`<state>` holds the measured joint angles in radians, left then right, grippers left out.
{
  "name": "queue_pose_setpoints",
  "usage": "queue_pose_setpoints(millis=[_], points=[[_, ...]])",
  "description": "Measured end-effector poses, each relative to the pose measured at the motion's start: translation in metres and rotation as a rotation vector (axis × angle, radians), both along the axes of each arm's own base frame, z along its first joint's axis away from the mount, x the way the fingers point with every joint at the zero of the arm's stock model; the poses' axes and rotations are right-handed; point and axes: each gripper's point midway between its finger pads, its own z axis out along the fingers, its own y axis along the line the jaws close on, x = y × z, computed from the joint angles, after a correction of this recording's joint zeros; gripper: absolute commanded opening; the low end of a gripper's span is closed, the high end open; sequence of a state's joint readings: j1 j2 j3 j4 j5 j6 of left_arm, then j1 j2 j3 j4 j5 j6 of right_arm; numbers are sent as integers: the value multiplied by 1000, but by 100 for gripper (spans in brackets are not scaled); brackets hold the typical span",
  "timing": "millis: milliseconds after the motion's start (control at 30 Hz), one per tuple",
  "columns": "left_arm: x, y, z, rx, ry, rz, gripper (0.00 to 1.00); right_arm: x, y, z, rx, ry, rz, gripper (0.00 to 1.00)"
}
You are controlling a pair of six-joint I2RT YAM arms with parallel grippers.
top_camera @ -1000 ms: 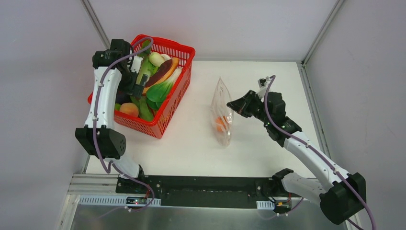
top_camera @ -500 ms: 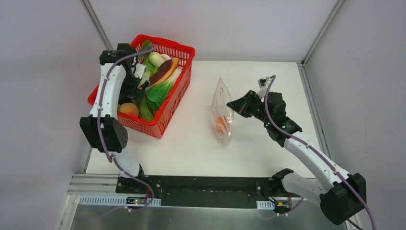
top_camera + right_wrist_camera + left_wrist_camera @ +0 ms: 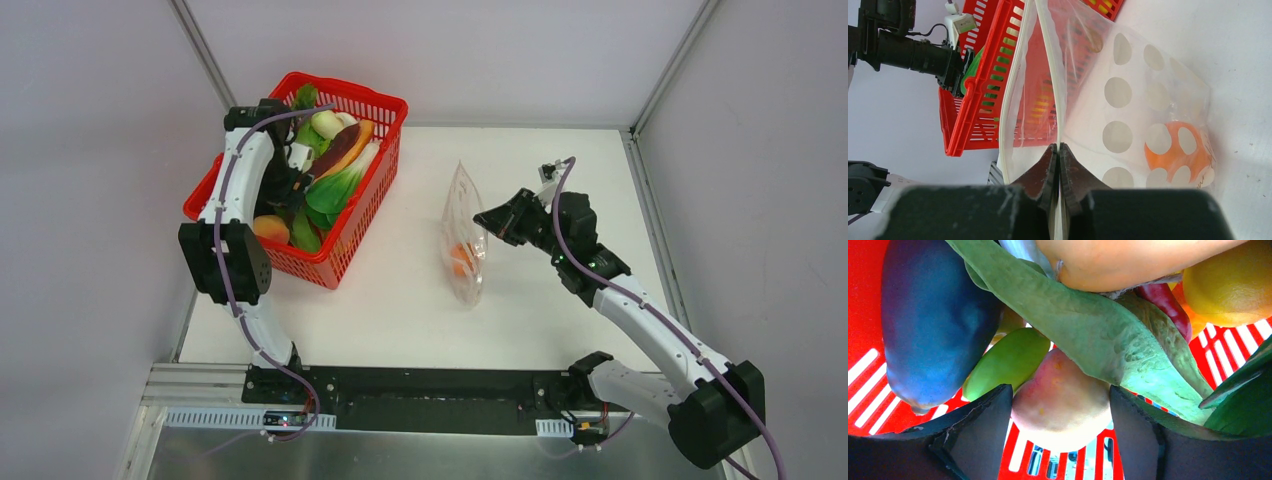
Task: Place the food in the zip-top bag and seal the zipper
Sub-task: Pick up the fake fruit from the bin.
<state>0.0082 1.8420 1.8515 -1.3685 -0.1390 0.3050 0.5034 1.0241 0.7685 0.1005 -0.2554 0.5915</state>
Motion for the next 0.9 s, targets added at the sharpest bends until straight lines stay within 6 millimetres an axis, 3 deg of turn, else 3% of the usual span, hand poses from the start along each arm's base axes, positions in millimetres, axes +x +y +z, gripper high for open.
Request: queue_pose_setpoints(millis=[100,233,767,900], points=[[-1,0,0,-1,2,8,87,0,0,-1,0,5,0,6],[-6,-1,0,-3,11,26,99,1,2,-5,-3,16,4,7],[-36,-1,16,-2,33,21,98,0,3,-6,-1,24,13,8],[-43,-1,10,1,62,20,97,0,3,-6,-1,24,13,8]])
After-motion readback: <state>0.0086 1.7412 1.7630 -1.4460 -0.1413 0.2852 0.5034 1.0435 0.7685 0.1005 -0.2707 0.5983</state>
